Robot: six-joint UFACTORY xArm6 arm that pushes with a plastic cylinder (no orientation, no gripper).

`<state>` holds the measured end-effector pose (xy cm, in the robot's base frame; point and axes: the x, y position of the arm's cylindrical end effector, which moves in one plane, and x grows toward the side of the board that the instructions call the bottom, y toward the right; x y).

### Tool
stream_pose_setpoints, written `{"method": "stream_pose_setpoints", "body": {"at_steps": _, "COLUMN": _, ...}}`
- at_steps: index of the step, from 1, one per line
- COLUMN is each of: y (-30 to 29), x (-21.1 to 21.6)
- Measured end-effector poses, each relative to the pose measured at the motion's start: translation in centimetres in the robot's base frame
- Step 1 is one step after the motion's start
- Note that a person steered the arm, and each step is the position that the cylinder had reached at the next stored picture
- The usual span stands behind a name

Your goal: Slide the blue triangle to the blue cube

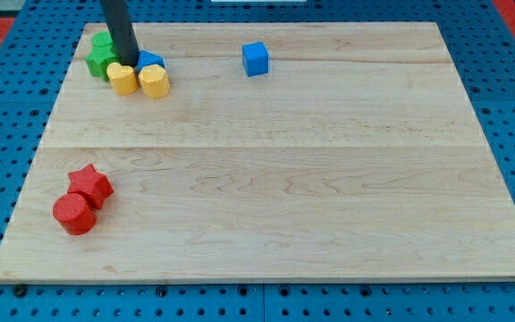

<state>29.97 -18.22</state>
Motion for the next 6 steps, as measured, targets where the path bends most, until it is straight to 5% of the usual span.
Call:
{"method": "stream_pose_setpoints", "body": {"at_steps": 2, "y": 12.5, "x": 0.6}}
{"method": "stream_pose_setpoints", "body": {"at_steps": 4, "y": 10.0, "x": -0.8}}
{"method": "stream_pose_setpoints", "body": {"at_steps": 5, "y": 16.2, "x": 1.6}}
{"method": "stream_pose_setpoints", "body": {"at_steps": 6, "y": 14.7, "x": 8.3}}
